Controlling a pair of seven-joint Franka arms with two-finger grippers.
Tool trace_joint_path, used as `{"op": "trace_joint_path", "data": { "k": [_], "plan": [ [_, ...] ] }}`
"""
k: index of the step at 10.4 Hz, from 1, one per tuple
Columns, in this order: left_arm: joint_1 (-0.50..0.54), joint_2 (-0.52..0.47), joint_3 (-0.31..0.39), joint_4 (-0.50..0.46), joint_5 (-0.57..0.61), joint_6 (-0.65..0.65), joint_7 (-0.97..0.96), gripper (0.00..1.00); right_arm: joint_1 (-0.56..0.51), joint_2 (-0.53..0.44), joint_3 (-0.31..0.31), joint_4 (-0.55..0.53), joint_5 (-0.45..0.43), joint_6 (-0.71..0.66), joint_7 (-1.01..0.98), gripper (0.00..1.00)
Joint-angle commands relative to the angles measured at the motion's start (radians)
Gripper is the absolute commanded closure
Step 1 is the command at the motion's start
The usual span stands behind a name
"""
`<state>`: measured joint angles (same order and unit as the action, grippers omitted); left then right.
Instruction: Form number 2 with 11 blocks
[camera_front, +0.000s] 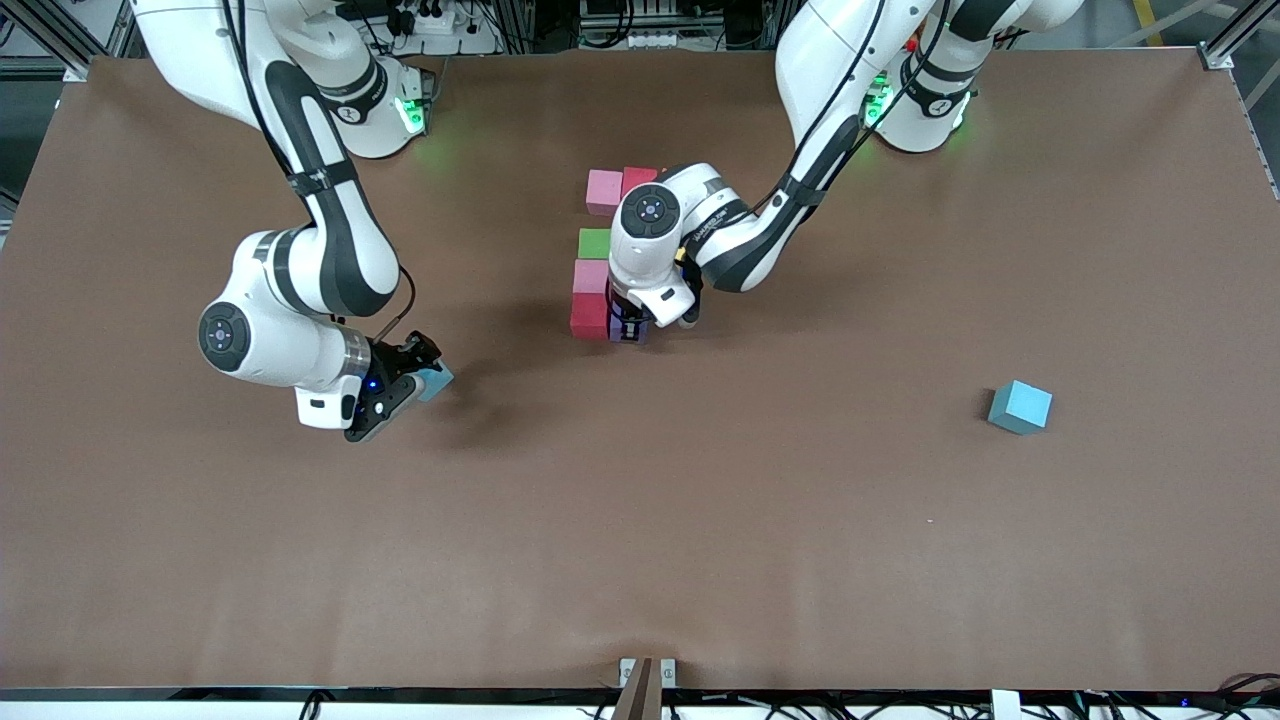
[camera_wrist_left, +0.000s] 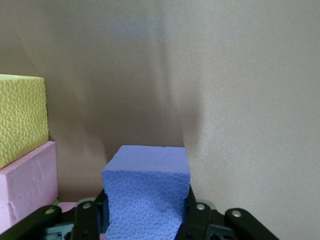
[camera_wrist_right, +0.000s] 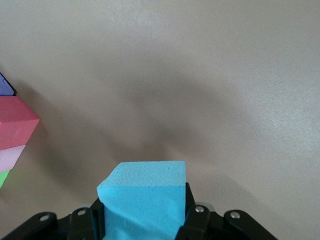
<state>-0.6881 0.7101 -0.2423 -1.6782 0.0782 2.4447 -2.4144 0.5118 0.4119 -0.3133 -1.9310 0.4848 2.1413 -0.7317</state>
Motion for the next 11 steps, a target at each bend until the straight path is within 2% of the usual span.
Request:
{"op": "trace_joint_path", "data": {
  "k": [1,2,7,11],
  "plan": [
    [-0.004,0.009,0.001,0.023,0.018,-0.019,-0.017,0.13,0.007,-0.021,-0.003,-0.006,-0.017,-0.014,0.015,0.59],
    [-0.004,0.009,0.001,0.023,0.028,-0.018,-0.011,0.0,0.007,-0.021,-0.003,-0.005,-0.017,-0.012,0.015,0.59],
    [-0.004,-0.018,-0.002,0.02,0.031,-0.042,-0.011,0.0,0.011,-0.021,0.002,0.004,-0.017,-0.015,0.018,0.59],
    [-0.007,-0.124,-0.003,0.012,0.031,-0.174,0.191,0.0,0.073,-0.022,0.002,0.038,-0.017,-0.05,0.107,0.59]
  ]
}}
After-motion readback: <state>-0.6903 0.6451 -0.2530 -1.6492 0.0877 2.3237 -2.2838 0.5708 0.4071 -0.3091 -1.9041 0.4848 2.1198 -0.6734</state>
